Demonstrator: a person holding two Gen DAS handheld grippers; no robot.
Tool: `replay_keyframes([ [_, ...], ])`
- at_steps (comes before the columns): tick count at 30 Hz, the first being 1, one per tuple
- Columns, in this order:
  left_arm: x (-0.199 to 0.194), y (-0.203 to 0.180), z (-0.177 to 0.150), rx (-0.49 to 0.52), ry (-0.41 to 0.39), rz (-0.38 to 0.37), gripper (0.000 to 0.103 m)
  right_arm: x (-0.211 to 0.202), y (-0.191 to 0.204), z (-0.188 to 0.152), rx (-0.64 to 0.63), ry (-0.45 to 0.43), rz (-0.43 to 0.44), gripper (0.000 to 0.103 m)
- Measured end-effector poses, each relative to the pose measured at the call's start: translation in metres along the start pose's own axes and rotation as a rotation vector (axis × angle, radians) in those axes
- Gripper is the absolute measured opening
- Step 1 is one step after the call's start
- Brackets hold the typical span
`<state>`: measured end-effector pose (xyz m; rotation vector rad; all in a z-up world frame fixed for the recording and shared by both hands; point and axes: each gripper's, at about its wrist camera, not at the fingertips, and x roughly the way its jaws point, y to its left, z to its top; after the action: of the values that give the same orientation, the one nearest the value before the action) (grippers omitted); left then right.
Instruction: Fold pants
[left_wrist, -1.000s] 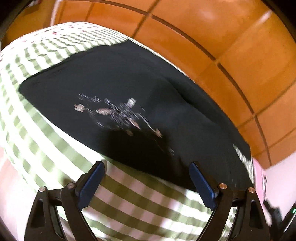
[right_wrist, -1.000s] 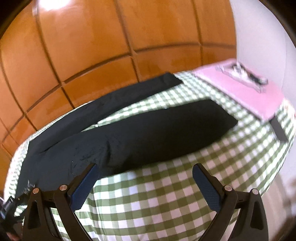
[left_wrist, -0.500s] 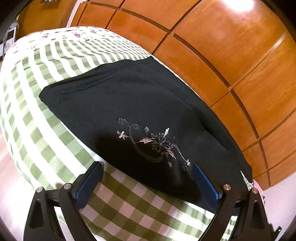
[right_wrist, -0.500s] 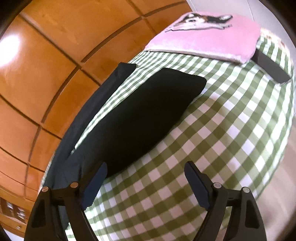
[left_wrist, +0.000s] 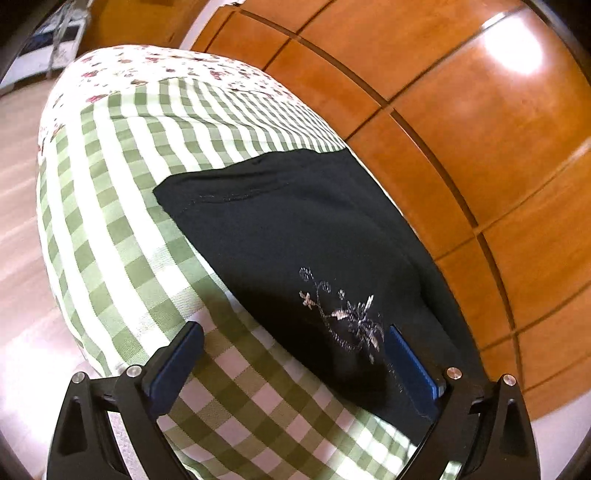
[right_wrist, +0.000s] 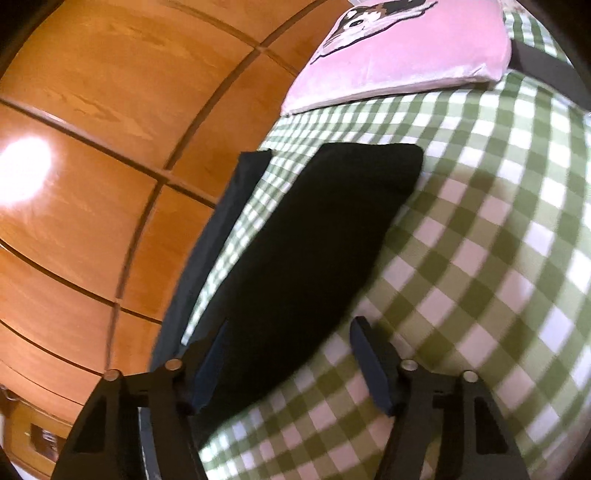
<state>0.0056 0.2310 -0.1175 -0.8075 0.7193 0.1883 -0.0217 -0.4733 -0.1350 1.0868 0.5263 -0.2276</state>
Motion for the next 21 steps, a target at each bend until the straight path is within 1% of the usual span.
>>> replay_keyframes([
  [2,0.002,-0.005,-0.003,0.028,0.005,0.01,0.099,0.005,-0.001,0.002,0.01,0.0,0.034,0.056],
  [4,0.005,-0.009,-0.004,0.038,0.01,0.009,0.099,0.014,-0.001,0.007,0.017,0.003,0.069,0.046],
  [5,0.006,-0.011,-0.004,0.039,0.008,0.013,0.1,0.019,0.0,0.008,0.013,0.009,0.071,0.043],
  [6,0.008,-0.012,-0.004,0.036,0.007,0.02,0.1,0.022,0.001,0.009,0.004,0.017,0.064,0.037],
  [8,0.012,-0.014,-0.004,0.028,0.007,0.031,0.1,0.031,0.003,0.01,-0.029,0.033,0.035,0.031],
  [10,0.014,-0.017,-0.005,0.022,0.009,0.041,0.101,0.037,0.005,0.009,-0.085,0.036,-0.015,0.016],
  [12,0.014,-0.021,-0.007,0.021,0.007,0.057,0.101,0.04,0.006,0.005,-0.141,0.025,-0.046,0.012],
  [15,0.017,-0.023,-0.008,0.005,0.006,0.062,0.101,0.039,0.008,-0.004,-0.221,-0.017,-0.06,0.011],
  [16,0.019,-0.025,-0.007,-0.003,0.008,0.055,0.101,0.039,0.008,-0.005,-0.226,-0.024,-0.062,0.011],
  [19,0.026,-0.029,-0.004,-0.029,0.03,-0.008,0.101,0.043,0.007,-0.003,-0.218,-0.022,-0.05,0.01],
  [21,0.031,-0.033,-0.002,-0.024,0.039,-0.02,0.101,0.043,0.004,-0.002,-0.214,-0.025,-0.036,0.01],
])
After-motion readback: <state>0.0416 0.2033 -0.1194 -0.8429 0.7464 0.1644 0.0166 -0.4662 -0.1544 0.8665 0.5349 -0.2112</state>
